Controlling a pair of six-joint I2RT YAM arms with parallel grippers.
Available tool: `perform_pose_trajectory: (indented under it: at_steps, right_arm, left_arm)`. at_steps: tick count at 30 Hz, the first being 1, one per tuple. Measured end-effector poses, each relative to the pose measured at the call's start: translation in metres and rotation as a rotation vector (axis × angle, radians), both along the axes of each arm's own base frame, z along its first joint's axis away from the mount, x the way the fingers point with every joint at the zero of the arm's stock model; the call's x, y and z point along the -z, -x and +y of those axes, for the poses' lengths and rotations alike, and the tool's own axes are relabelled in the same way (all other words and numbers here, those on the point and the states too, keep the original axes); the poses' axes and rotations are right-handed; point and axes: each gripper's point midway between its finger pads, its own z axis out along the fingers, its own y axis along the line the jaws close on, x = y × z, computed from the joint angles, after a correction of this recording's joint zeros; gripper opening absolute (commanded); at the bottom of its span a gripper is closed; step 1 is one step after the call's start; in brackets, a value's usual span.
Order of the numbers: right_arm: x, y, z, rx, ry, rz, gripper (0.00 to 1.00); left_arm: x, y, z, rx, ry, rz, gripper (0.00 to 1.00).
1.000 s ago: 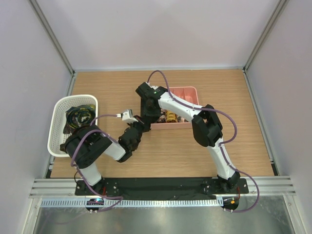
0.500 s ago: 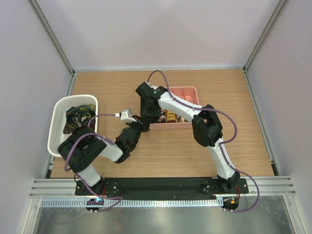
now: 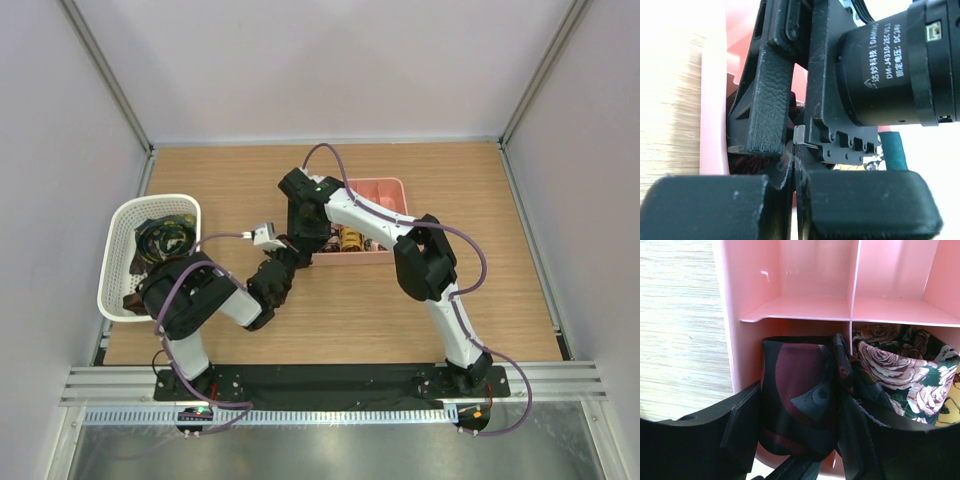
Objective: Roll the ties
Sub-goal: Place the rolled tie into the container
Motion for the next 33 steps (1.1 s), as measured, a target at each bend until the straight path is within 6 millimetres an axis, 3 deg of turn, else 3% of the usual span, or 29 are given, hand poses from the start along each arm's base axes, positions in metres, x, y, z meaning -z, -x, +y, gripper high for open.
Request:
perform_pose_trajectory:
  at_steps: [10,23,33]
  right_arm:
    - [-0.005,0.0,-0.001,0.002,0.006,0.0,0.75]
    - [-0.029,0.004,-0.008,0.001,0.039,0.002,0.75]
    - [-0.068,-0.006,0.003,-0.011,-0.026,-0.053,0.67]
  left_arm:
    - [0.0,0.002,0.008,-0.037,0.1,0.014,0.0]
    - [0.002,0.008,0.01,-0.043,0.143,0.026,0.0]
    - [0.004,0.015,0.002,-0.019,0.148,0.026,0.0]
